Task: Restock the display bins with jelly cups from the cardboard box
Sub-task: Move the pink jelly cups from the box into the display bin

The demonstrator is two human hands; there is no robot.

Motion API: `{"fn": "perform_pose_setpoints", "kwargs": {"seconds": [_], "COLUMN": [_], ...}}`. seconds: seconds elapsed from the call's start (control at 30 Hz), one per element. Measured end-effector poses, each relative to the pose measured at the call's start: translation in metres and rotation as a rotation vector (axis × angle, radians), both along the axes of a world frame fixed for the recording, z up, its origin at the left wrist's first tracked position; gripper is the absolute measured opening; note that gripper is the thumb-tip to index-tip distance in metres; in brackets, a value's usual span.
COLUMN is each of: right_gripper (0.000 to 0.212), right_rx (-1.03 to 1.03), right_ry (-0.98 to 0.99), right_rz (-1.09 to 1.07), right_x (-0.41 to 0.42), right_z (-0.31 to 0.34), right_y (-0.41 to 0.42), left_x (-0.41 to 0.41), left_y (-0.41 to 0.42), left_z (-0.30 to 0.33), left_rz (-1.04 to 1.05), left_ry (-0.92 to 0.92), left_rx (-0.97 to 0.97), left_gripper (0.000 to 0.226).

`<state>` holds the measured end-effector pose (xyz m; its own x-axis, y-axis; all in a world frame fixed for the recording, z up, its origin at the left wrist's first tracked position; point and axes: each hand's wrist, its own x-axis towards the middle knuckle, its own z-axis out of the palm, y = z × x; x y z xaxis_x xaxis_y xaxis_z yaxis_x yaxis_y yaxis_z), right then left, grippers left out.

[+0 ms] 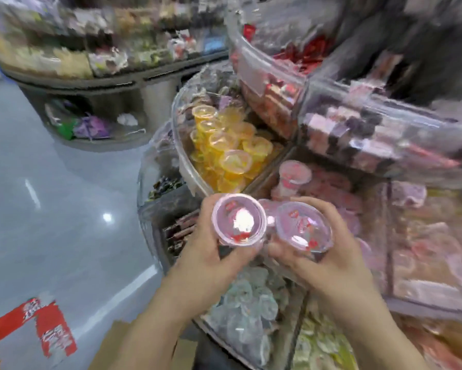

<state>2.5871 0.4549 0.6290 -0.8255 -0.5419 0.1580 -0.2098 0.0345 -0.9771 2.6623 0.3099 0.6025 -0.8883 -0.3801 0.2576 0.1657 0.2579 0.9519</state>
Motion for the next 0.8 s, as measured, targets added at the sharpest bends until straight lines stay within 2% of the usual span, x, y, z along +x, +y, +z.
{"fn": "perform_pose_setpoints", "kwargs": {"seconds": [0.2, 0.27, 0.37, 0.47, 0.67, 0.8], "right_gripper": [0.054, 0.046, 0.037, 0.037, 0.052, 0.057], "right_rx": [0.066, 0.143, 0.244, 0.353, 0.594, 0.679], "right_ry": [-0.112, -0.129, -0.088, 0.022, 0.173, 0.246], "right_rz": [-0.141, -0.198, -0.286, -0.334, -0.326, -0.269], "right_x": [-0.06, -0.075, -0.097, -0.114, -0.131, -0.133], "right_z": [0.012, 0.008, 0.003, 0.001, -0.007, -0.014], "right_y": [0.059, 0.072, 0.085, 0.088, 0.077, 0.074], "left_x": [-0.075, -0.095, -0.119, -0.144, -0.176, -0.185], "left_y": [0.032, 0.034, 0.034, 0.037, 0.042, 0.041], "left_z": [0.021, 0.025, 0.028, 0.029, 0.023, 0.015], "left_rz": [-0.027, -0.045, -0.085, -0.16, -0.272, -0.277], "left_ry": [-0.024, -0.035, -0.075, -0.106, -0.226, -0.224], "left_rx": [-0.091, -0.144, -0.325, -0.549, -0.964, -1.124], "left_gripper": [0.049, 0.051, 0.062, 0.054, 0.061, 0.068]}}
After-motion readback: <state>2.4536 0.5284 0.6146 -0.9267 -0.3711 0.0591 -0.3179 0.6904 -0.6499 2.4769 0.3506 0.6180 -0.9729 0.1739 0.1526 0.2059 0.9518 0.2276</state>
